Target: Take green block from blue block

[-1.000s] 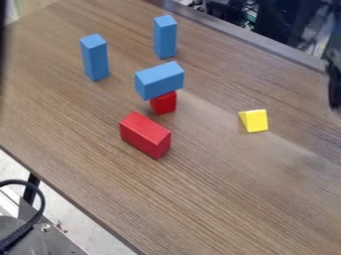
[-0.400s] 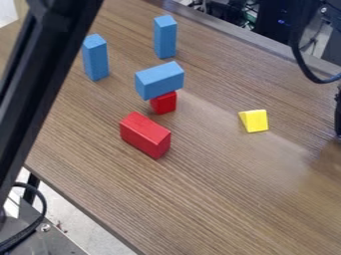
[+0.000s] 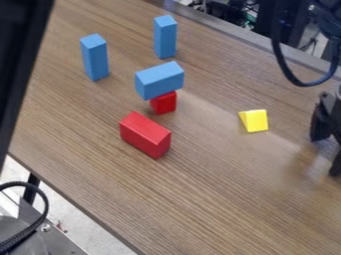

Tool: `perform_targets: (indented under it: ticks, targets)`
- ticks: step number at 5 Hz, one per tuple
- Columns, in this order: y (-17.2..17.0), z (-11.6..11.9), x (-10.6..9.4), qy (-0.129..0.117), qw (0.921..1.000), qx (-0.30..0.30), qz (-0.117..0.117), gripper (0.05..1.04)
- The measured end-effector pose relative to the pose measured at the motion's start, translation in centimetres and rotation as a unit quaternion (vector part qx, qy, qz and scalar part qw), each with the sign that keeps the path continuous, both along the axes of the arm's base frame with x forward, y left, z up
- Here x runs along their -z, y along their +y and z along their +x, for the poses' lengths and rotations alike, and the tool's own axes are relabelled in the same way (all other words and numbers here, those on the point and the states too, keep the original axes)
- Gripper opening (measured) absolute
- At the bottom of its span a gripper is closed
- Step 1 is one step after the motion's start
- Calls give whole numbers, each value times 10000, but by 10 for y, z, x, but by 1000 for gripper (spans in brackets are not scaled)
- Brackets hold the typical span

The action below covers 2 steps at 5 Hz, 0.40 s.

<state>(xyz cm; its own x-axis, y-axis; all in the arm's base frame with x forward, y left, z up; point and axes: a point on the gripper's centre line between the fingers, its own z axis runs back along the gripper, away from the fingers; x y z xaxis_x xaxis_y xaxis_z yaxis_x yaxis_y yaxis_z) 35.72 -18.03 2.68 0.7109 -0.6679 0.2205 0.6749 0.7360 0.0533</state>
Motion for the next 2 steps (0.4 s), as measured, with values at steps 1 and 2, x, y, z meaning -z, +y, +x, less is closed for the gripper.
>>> perform_targets:
  ticks: [1, 2]
  targets:
    - [0, -10, -36, -407, 9991, 39, 58, 1000]
    - [3, -24, -83, -1027, 9946, -46, 128, 1000]
